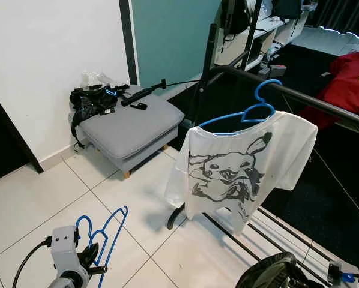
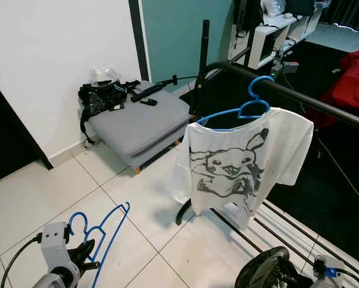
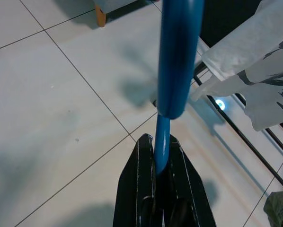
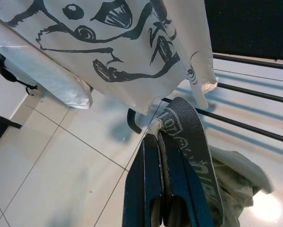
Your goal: Hang hanger
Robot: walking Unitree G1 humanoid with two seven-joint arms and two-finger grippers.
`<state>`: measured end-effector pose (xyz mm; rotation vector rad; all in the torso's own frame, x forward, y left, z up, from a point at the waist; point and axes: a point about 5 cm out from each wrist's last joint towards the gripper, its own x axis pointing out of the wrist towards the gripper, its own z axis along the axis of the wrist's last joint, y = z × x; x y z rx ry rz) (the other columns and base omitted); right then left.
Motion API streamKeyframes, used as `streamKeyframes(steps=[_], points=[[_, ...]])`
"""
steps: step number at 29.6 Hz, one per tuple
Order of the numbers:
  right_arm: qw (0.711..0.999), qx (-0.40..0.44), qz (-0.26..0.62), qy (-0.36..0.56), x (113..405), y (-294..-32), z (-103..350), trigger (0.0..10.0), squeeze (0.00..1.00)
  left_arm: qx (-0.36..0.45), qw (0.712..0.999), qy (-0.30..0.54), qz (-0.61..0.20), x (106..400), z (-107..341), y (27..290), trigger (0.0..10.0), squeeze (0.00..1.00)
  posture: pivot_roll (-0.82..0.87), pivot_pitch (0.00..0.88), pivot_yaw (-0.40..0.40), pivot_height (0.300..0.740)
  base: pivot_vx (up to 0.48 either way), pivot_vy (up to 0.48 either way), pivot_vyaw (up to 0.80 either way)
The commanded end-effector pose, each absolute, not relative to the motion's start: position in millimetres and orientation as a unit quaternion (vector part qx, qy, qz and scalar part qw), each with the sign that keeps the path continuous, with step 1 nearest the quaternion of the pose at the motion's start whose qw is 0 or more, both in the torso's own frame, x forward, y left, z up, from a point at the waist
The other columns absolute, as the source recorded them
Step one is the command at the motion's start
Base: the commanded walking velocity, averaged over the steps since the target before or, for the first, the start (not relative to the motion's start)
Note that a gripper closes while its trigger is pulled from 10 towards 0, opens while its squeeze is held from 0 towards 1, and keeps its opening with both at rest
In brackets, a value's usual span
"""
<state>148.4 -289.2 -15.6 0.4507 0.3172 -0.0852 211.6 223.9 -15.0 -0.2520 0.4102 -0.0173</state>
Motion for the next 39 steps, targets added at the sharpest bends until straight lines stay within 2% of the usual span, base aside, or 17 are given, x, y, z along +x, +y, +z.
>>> streamKeyframes(steps=[1, 39], points=[[0.958, 0.232, -0.049, 0.16, 144.7, -288.1, -17.8, 10.0, 0.0, -0.125, 0.97, 0.209, -0.01, 209.0, -15.9, 223.7, 10.0, 0.0, 0.04, 0.1, -0.028, 0.74, 0.0, 0.0, 0.0], [0.958, 0.233, -0.05, 0.16, 144.3, -288.1, -16.9, 10.0, 0.0, -0.125, 0.97, 0.209, -0.011, 208.7, -15.2, 223.9, 10.0, 0.0, 0.04, 0.108, -0.025, 0.74, 0.0, 0.0, 0.0]])
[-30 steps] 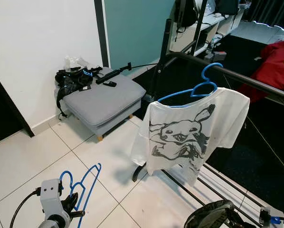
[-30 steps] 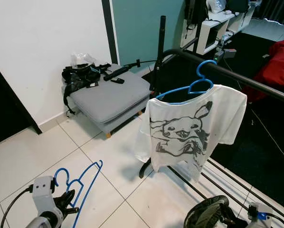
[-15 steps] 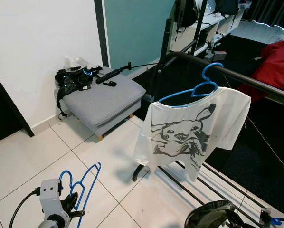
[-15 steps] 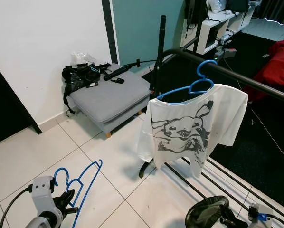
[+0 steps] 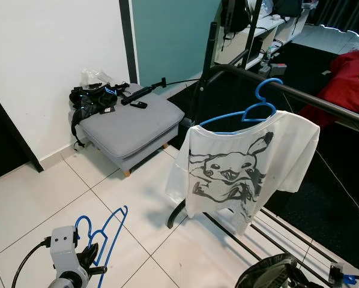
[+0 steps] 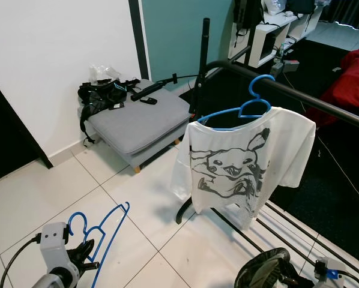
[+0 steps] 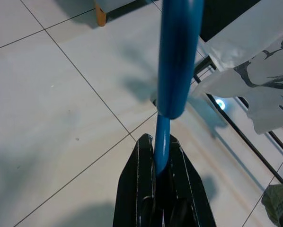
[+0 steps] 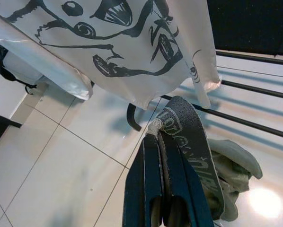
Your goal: Hang hanger
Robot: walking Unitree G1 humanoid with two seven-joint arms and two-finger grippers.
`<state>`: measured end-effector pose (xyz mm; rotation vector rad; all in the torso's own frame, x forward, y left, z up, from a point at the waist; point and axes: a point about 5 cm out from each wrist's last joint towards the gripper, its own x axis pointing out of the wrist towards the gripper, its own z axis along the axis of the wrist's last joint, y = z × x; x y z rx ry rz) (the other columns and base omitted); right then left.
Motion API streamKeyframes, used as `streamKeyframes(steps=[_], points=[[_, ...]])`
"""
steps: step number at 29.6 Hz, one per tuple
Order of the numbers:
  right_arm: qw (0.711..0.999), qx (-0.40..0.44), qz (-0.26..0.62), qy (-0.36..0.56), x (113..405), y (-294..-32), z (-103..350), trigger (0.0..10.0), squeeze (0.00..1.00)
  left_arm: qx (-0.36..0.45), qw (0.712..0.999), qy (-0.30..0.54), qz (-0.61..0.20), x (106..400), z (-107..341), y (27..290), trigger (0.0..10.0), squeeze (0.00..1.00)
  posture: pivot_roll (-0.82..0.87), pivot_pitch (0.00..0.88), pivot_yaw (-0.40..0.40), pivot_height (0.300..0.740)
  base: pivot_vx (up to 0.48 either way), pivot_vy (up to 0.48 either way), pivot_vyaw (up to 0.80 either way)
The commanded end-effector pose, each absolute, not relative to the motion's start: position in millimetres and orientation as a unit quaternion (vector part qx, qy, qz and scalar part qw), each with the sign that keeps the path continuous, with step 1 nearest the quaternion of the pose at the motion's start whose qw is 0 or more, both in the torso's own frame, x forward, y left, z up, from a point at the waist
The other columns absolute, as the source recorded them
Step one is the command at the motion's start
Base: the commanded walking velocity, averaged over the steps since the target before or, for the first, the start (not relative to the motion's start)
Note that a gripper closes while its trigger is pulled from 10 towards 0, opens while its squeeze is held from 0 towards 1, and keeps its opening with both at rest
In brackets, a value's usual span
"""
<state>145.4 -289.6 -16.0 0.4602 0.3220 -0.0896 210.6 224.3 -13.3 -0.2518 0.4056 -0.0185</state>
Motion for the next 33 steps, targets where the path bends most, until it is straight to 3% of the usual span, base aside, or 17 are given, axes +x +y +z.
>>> streamKeyframes(steps=[1, 33], points=[[0.958, 0.233, -0.05, 0.16, 145.1, -287.9, -16.8, 10.0, 0.0, -0.125, 0.97, 0.209, -0.01, 209.4, -14.9, 223.9, 10.0, 0.0, 0.04, 0.105, -0.024, 0.74, 0.0, 0.0, 0.0], [0.957, 0.235, -0.048, 0.163, 150.9, -287.6, -18.1, 10.0, 0.0, -0.124, 0.97, 0.211, -0.01, 214.3, -16.0, 222.8, 10.0, 0.0, 0.04, 0.081, -0.026, 0.74, 0.0, 0.0, 0.0]])
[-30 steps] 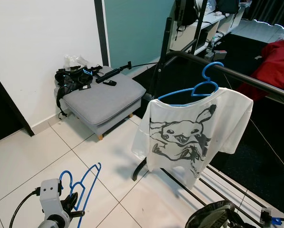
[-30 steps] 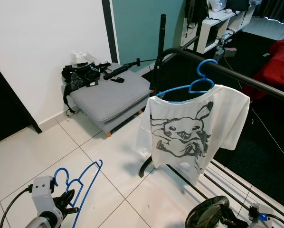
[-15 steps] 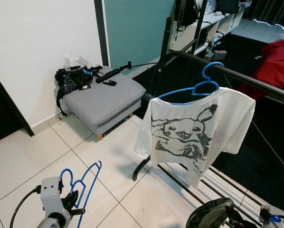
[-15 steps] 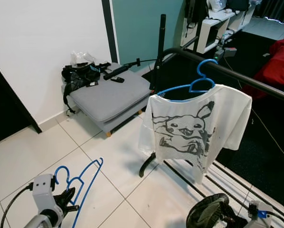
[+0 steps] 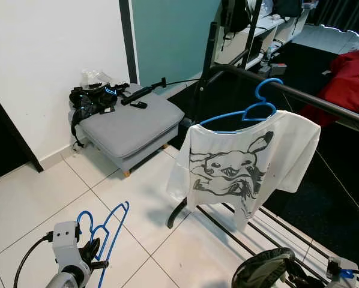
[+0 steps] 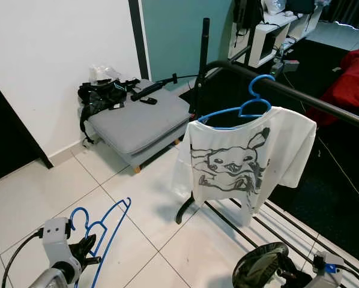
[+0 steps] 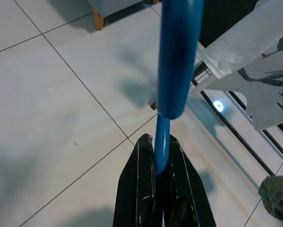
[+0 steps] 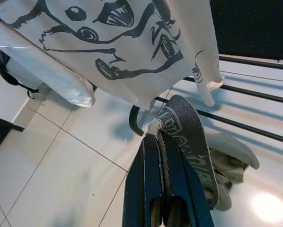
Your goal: Hang hanger
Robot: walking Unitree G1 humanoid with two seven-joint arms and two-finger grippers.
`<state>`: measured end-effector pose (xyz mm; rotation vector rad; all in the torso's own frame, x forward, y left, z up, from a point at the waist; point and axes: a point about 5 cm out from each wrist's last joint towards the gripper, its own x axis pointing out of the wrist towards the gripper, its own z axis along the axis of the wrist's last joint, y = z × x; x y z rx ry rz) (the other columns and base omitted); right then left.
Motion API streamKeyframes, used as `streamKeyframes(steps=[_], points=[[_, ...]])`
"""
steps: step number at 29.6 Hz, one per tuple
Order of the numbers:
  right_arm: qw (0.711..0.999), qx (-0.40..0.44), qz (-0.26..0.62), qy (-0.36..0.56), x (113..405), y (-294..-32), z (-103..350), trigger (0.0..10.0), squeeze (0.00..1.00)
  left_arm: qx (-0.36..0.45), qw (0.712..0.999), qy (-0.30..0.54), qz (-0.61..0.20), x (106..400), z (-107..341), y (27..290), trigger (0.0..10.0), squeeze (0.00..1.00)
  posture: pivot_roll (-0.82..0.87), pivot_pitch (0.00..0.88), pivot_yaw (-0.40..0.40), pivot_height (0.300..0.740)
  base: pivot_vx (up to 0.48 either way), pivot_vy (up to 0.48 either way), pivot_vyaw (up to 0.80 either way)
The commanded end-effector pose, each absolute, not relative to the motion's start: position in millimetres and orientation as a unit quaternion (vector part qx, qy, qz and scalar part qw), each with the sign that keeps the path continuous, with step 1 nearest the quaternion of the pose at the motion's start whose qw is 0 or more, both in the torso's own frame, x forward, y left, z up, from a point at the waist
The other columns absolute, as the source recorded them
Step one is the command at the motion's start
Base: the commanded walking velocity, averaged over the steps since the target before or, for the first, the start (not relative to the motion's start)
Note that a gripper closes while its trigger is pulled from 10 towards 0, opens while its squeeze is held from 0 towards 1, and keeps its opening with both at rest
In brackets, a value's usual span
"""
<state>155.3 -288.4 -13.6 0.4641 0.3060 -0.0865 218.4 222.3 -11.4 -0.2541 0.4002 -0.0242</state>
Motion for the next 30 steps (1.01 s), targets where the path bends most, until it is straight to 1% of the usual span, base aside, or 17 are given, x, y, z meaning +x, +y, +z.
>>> streamKeyframes(steps=[1, 30], points=[[0.957, 0.235, -0.048, 0.163, 150.5, -287.4, -18.4, 10.0, 0.0, -0.124, 0.969, 0.212, -0.01, 213.9, -16.3, 222.8, 10.0, 0.0, 0.04, 0.076, -0.025, 0.74, 0.0, 0.0, 0.0], [0.957, 0.237, -0.046, 0.161, 148.0, -286.5, -17.8, 10.0, 0.0, -0.123, 0.97, 0.211, -0.012, 211.7, -15.9, 224.3, 10.0, 0.0, 0.04, 0.09, -0.02, 0.74, 0.0, 0.0, 0.0]])
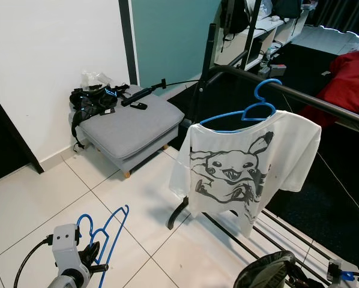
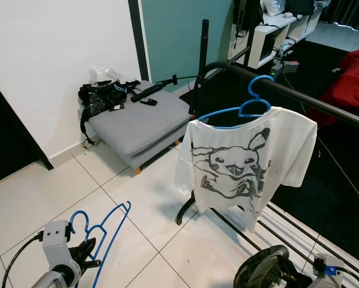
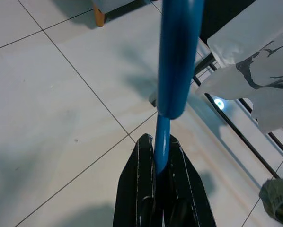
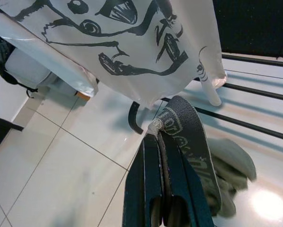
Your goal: Hang hanger
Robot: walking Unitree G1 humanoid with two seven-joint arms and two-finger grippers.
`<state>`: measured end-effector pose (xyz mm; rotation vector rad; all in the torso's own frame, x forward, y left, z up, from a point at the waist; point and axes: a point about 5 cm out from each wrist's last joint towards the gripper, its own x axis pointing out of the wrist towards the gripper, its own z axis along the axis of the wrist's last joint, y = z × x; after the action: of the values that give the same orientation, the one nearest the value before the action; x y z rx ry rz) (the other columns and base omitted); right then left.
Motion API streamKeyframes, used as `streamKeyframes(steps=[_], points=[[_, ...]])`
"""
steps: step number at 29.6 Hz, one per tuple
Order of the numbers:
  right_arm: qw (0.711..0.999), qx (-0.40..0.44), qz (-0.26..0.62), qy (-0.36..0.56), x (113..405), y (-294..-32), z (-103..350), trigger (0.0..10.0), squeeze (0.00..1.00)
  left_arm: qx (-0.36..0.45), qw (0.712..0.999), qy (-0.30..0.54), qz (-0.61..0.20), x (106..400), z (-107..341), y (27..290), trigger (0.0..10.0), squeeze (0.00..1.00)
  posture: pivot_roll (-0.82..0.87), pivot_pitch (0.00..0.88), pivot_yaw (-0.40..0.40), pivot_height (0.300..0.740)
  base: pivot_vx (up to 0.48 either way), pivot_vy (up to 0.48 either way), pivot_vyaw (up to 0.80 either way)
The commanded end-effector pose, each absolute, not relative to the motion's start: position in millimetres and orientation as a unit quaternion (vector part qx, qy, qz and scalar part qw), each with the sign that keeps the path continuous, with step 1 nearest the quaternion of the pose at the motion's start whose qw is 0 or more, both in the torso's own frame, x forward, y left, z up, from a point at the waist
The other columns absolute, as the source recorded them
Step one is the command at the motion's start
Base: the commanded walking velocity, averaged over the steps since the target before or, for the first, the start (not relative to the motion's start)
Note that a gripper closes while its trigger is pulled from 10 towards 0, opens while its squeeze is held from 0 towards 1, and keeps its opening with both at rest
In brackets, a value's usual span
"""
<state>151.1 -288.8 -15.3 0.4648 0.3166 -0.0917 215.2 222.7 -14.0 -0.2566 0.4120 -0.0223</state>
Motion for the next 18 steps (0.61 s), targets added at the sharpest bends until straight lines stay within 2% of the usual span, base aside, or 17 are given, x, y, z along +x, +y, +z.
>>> streamKeyframes(steps=[1, 18], points=[[0.957, 0.237, -0.046, 0.161, 148.0, -286.5, -17.8, 10.0, 0.0, -0.123, 0.97, 0.211, -0.012, 211.7, -15.9, 224.3, 10.0, 0.0, 0.04, 0.09, -0.02, 0.74, 0.0, 0.0, 0.0], [0.957, 0.237, -0.047, 0.161, 147.5, -286.4, -17.8, 10.0, 0.0, -0.123, 0.97, 0.211, -0.012, 211.6, -15.7, 224.1, 10.0, 0.0, 0.04, 0.093, -0.021, 0.74, 0.0, 0.0, 0.0]])
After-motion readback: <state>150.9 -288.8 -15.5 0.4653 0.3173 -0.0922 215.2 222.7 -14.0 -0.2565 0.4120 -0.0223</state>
